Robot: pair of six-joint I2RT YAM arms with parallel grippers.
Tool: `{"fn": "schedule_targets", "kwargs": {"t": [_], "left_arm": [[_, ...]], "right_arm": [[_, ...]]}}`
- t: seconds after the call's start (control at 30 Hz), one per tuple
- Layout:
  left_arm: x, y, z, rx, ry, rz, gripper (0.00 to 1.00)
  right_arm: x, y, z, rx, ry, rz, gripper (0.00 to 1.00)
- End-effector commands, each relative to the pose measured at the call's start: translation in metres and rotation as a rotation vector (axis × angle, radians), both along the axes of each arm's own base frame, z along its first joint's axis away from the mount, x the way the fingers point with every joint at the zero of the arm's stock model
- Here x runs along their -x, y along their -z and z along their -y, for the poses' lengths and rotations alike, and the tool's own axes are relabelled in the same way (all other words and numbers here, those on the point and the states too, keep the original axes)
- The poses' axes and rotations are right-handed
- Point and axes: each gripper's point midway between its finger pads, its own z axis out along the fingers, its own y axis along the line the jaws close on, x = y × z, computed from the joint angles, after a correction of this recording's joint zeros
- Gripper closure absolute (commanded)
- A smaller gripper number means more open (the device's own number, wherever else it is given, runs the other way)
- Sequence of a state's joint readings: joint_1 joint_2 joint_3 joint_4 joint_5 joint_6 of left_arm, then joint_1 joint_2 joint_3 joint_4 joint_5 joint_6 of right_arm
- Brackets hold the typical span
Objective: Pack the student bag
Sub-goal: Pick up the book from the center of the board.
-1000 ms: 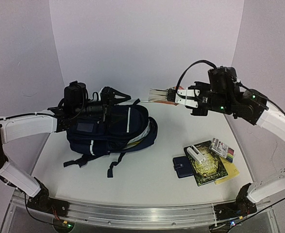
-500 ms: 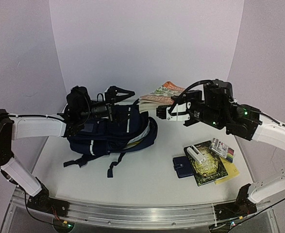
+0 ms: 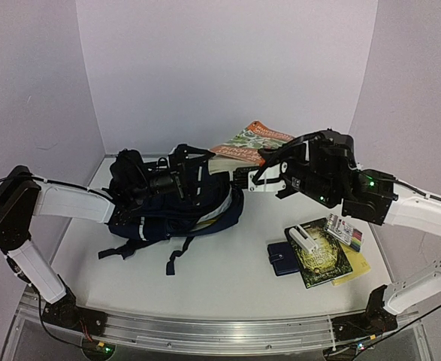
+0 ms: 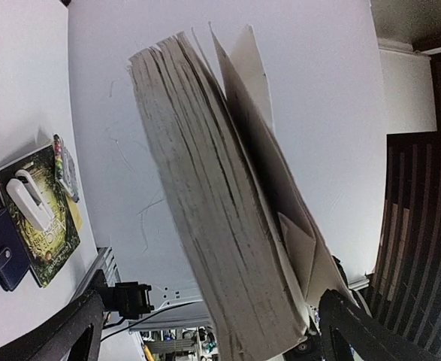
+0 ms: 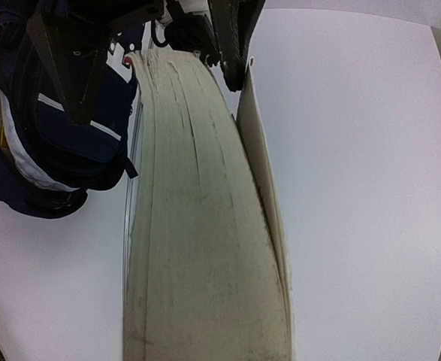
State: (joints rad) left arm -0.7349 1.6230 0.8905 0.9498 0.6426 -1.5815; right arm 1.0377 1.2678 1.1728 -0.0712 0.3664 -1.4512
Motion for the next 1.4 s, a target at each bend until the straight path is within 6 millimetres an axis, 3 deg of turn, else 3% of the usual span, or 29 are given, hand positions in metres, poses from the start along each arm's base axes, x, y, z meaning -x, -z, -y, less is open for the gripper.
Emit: {"fn": "schedule_targets", "kwargs": {"t": [0.0, 0.3, 0.73, 1.0, 1.17, 1.37], "left_arm": [[0.003, -0.021, -0.012, 0.098, -0.04, 0.038, 0.0], [-0.001, -0.031, -0.021, 0.199, -0.085, 0.058, 0.0], [-0.002, -0.005, 0.006, 0.093, -0.017, 0.002, 0.0], [0.019, -0.03, 0.019, 0.122, 0.077, 0.117, 0.0], [0.023, -0.031, 0.016, 0.142, 0.089, 0.136, 0.21], [0.024, -0.032, 0.018, 0.151, 0.102, 0.159, 0.58]], "right_arm": [[0.002, -0.038, 0.007, -0.118, 0.031, 0.094, 1.0], [0.012, -0.023, 0.003, -0.096, 0.012, 0.079, 1.0], [0.025, -0.03, -0.01, -0.127, -0.023, 0.113, 1.0], [0.032, -0.021, -0.013, -0.105, -0.06, 0.113, 1.0], [0.039, -0.014, -0.011, -0.084, -0.093, 0.119, 1.0], [0.046, -0.015, -0.011, -0.101, -0.124, 0.129, 1.0]]}}
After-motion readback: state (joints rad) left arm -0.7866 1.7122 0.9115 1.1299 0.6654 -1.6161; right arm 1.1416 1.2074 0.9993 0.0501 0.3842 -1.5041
